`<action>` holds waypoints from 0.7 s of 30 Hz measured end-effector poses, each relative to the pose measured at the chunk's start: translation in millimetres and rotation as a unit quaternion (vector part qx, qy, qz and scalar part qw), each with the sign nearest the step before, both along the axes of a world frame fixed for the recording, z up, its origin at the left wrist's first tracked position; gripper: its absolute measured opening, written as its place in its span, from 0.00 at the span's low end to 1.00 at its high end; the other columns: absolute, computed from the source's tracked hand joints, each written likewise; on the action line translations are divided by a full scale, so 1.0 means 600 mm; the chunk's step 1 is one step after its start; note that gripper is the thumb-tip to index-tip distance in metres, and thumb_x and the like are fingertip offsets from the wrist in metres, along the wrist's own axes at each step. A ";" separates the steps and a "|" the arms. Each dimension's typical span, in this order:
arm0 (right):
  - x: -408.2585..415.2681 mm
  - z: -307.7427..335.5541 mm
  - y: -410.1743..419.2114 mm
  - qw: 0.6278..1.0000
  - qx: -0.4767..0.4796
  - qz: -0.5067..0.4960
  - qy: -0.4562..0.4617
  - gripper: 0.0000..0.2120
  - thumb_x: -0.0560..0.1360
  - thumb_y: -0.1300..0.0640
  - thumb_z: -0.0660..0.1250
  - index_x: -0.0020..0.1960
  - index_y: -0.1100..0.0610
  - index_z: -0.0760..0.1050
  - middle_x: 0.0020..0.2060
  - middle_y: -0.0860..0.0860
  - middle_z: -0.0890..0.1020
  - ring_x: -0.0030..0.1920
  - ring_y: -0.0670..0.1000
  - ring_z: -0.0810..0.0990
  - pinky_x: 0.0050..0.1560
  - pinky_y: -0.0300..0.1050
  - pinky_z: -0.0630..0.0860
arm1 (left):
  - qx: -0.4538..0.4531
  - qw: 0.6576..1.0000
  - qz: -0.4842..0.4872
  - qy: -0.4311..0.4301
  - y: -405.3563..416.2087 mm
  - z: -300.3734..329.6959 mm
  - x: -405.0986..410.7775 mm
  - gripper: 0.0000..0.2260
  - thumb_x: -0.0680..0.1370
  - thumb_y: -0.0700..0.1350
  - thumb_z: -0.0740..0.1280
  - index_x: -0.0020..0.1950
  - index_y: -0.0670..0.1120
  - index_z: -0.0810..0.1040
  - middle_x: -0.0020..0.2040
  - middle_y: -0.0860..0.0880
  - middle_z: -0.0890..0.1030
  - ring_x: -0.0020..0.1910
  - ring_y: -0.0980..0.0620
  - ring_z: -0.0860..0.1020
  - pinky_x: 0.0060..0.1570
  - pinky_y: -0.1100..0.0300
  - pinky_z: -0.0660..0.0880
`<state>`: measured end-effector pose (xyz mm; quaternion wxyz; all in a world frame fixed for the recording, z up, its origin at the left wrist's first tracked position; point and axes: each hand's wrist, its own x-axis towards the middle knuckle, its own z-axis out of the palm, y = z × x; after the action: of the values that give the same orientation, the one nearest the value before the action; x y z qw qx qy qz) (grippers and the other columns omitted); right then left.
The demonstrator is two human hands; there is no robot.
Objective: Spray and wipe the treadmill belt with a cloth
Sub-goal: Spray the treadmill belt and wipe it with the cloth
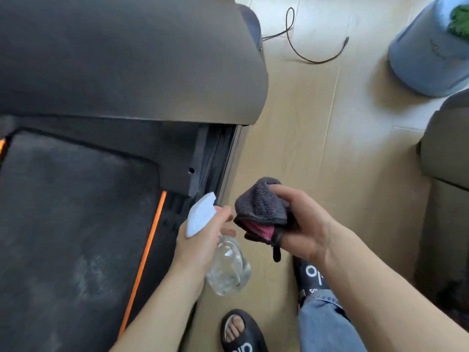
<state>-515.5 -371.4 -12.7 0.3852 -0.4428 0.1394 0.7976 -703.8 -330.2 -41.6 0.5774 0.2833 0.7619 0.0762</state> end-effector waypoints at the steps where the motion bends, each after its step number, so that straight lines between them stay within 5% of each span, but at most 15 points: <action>1: -0.018 0.001 0.000 0.999 0.002 -0.008 0.033 0.12 0.76 0.58 0.66 0.57 0.61 0.79 0.55 0.61 0.83 0.53 0.61 0.84 0.56 0.62 0.79 | 0.006 1.000 -0.003 0.012 -0.004 0.009 -0.026 0.19 0.59 0.58 0.75 0.48 0.58 0.81 0.49 0.47 0.88 0.37 0.51 0.87 0.45 0.50 0.83; 4: -0.083 -0.011 0.011 0.999 -0.005 0.037 0.022 0.17 0.75 0.64 0.63 0.62 0.68 0.75 0.57 0.66 0.82 0.55 0.64 0.83 0.59 0.62 0.79 | 0.025 0.999 0.041 0.000 -0.005 0.030 -0.089 0.18 0.62 0.56 0.76 0.51 0.55 0.82 0.54 0.48 0.89 0.43 0.49 0.88 0.51 0.46 0.82; 6: -0.117 -0.018 0.026 0.984 0.003 0.090 -0.156 0.16 0.74 0.63 0.66 0.60 0.65 0.76 0.51 0.63 0.85 0.50 0.62 0.85 0.55 0.60 0.81 | 0.077 0.996 0.047 0.012 -0.022 0.053 -0.115 0.09 0.75 0.52 0.76 0.53 0.56 0.81 0.49 0.53 0.89 0.43 0.53 0.87 0.49 0.52 0.82; 9: -0.132 -0.023 0.043 0.845 0.046 0.201 -0.494 0.08 0.71 0.54 0.70 0.47 0.56 0.77 0.39 0.53 0.84 0.39 0.56 0.84 0.41 0.51 0.82 | 0.117 0.991 0.068 0.018 -0.042 0.089 -0.145 0.08 0.78 0.51 0.74 0.56 0.53 0.83 0.48 0.53 0.89 0.42 0.54 0.87 0.50 0.52 0.83; 11: -0.133 -0.023 0.041 0.795 0.044 0.240 -0.555 0.10 0.72 0.51 0.68 0.46 0.57 0.75 0.35 0.52 0.82 0.33 0.55 0.82 0.30 0.44 0.78 | 0.120 0.989 0.080 0.033 -0.039 0.084 -0.162 0.04 0.78 0.53 0.74 0.50 0.55 0.86 0.46 0.53 0.89 0.42 0.54 0.87 0.52 0.49 0.82; 12: -0.135 -0.026 0.039 0.837 0.040 0.212 -0.504 0.11 0.73 0.51 0.68 0.44 0.59 0.75 0.34 0.53 0.81 0.30 0.55 0.81 0.28 0.43 0.77 | 0.123 0.988 0.083 0.032 -0.035 0.075 -0.169 0.03 0.78 0.53 0.74 0.47 0.56 0.87 0.45 0.53 0.89 0.42 0.54 0.87 0.53 0.48 0.82; 15: -0.156 -0.035 0.042 0.983 0.036 0.082 -0.162 0.11 0.76 0.54 0.70 0.41 0.59 0.72 0.29 0.52 0.74 0.22 0.50 0.74 0.24 0.39 0.70 | 0.126 0.987 0.093 0.038 -0.039 0.062 -0.184 0.08 0.77 0.55 0.74 0.52 0.53 0.86 0.47 0.52 0.89 0.44 0.54 0.87 0.47 0.52 0.80; 18: -0.178 -0.039 0.067 0.995 0.090 0.039 0.014 0.05 0.78 0.57 0.65 0.44 0.56 0.71 0.36 0.53 0.70 0.29 0.50 0.72 0.36 0.42 0.61 | 0.152 0.980 0.129 0.021 -0.035 0.051 -0.197 0.11 0.77 0.55 0.74 0.55 0.50 0.86 0.45 0.55 0.89 0.44 0.55 0.88 0.46 0.53 0.80; 20: -0.188 -0.036 0.094 0.988 0.142 0.053 0.009 0.07 0.78 0.58 0.63 0.41 0.54 0.71 0.36 0.51 0.69 0.31 0.50 0.71 0.39 0.45 0.56 | 0.160 0.976 0.150 0.015 -0.030 0.047 -0.203 0.10 0.77 0.54 0.75 0.51 0.49 0.86 0.43 0.55 0.89 0.44 0.53 0.88 0.53 0.48 0.82; 21: -0.198 -0.029 0.110 0.985 0.158 0.067 -0.029 0.07 0.78 0.57 0.64 0.41 0.54 0.73 0.36 0.51 0.72 0.33 0.51 0.74 0.38 0.44 0.64 | 0.164 0.974 0.156 0.011 -0.030 0.047 -0.207 0.10 0.77 0.54 0.75 0.50 0.49 0.86 0.42 0.55 0.89 0.45 0.53 0.88 0.55 0.47 0.82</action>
<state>-634.1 -305.4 -30.0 0.4001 -0.4076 -0.0295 0.8203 -828.0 -348.2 -13.5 0.4956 0.2530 0.7800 0.2864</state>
